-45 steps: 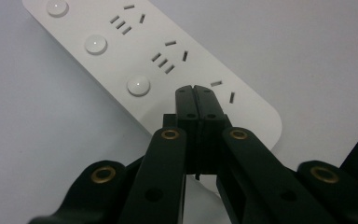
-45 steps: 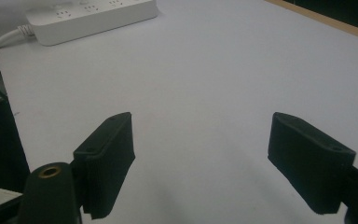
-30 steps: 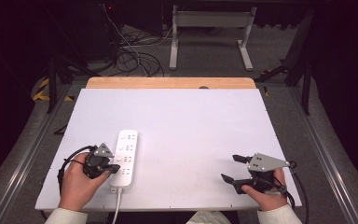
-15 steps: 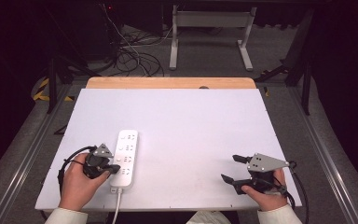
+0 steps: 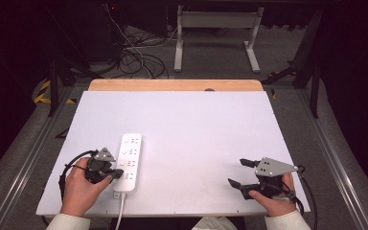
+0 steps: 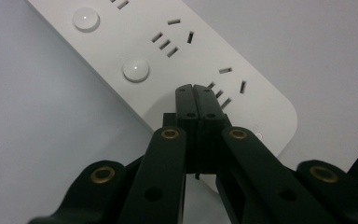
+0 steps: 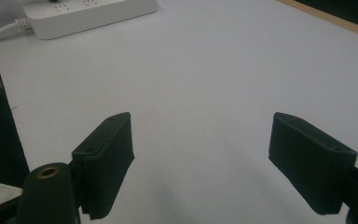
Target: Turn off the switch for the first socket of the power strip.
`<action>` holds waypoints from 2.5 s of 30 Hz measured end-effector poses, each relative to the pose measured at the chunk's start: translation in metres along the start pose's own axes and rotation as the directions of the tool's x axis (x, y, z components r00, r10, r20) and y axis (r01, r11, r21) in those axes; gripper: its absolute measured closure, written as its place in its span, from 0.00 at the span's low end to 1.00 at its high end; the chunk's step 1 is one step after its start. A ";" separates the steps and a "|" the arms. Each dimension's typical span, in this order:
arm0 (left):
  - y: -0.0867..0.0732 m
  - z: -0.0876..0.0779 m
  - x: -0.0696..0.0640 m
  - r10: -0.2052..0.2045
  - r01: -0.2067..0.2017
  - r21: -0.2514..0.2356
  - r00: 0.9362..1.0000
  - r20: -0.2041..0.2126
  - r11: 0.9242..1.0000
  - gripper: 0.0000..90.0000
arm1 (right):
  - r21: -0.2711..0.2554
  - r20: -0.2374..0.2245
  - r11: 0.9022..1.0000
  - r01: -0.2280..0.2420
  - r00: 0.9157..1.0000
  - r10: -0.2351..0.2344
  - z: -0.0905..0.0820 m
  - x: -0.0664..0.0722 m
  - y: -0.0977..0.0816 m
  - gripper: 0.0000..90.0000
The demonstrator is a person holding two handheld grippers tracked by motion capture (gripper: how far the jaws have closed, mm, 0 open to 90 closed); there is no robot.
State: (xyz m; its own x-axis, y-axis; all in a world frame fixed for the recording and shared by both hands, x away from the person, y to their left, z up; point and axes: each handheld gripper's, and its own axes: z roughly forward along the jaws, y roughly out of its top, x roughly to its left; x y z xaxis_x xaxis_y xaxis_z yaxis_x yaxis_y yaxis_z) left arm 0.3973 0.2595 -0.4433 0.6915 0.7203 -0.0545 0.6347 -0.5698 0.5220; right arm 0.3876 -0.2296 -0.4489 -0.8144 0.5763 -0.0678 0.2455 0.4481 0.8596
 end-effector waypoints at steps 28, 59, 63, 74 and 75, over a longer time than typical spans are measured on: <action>0.003 -0.020 -0.012 0.025 -0.023 -0.107 1.000 0.017 0.994 1.00 | -0.005 -0.003 1.000 -0.005 1.000 0.005 0.001 -0.001 -0.001 0.25; 0.008 -0.046 -0.026 0.046 -0.044 -0.302 0.999 0.000 0.952 0.56 | -0.002 -0.007 1.000 -0.006 1.000 0.006 0.002 0.000 -0.001 0.24; 0.008 -0.047 -0.027 0.071 -0.077 -0.360 0.997 -0.030 0.930 0.38 | -0.007 -0.007 1.000 -0.006 1.000 0.006 0.001 0.001 0.000 0.24; 0.006 -0.051 -0.029 0.065 -0.079 -0.448 0.997 -0.048 0.891 0.24 | -0.009 -0.004 1.000 -0.003 1.000 0.003 0.000 0.001 0.000 0.24; 0.006 -0.051 -0.029 0.057 -0.072 -0.445 0.997 -0.046 0.893 0.24 | -0.009 -0.003 1.000 -0.003 1.000 0.003 0.000 0.001 0.000 0.24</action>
State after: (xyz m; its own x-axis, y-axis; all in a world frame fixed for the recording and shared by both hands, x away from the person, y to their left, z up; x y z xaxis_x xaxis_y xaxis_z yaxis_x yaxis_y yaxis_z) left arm 0.3631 0.2556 -0.3954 0.7100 0.7041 0.0145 0.3634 -0.3840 0.8488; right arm 0.3871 -0.2291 -0.4493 -0.8153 0.5754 -0.0641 0.2431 0.4407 0.8641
